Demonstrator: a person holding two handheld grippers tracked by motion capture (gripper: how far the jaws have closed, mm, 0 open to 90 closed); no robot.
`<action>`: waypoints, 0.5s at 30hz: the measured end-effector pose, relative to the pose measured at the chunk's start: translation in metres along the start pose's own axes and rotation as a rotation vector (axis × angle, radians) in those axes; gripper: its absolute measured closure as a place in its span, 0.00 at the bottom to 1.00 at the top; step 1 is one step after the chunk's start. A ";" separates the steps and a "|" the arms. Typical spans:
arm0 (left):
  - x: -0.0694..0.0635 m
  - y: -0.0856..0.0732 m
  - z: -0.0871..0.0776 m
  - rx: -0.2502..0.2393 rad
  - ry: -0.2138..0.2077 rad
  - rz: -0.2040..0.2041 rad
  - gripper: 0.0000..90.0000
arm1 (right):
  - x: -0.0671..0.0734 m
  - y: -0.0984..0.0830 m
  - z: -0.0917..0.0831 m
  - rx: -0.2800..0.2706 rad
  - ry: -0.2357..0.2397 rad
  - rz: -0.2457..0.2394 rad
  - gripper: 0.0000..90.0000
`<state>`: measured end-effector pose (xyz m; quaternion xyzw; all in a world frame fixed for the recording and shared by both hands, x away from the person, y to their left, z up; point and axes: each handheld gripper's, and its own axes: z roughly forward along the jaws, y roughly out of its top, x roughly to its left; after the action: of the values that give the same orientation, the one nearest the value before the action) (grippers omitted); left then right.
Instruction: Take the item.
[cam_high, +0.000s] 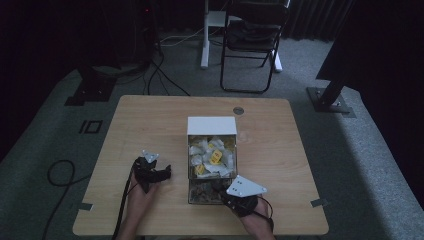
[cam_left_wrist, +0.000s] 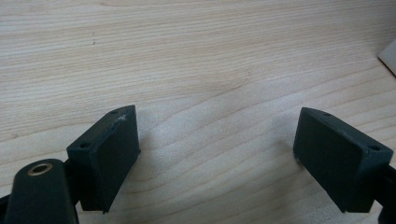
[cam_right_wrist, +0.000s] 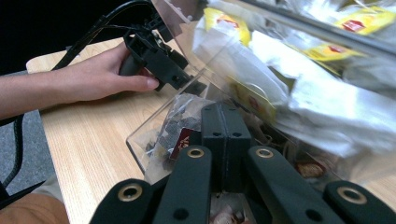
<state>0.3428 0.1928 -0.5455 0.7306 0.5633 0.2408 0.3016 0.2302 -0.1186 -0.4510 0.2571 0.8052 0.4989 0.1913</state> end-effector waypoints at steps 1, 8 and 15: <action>0.000 0.000 0.000 0.000 0.000 0.000 0.17 | -0.001 -0.001 -0.002 -0.002 -0.003 -0.001 1.00; 0.000 0.000 0.000 0.000 0.000 -0.001 0.17 | -0.003 -0.001 -0.016 -0.021 -0.026 0.005 1.00; 0.000 0.000 0.000 0.000 0.000 0.000 0.17 | -0.006 0.000 -0.030 -0.032 -0.052 0.009 1.00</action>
<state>0.3428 0.1928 -0.5455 0.7305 0.5633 0.2408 0.3017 0.2176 -0.1433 -0.4376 0.2704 0.7909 0.5055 0.2141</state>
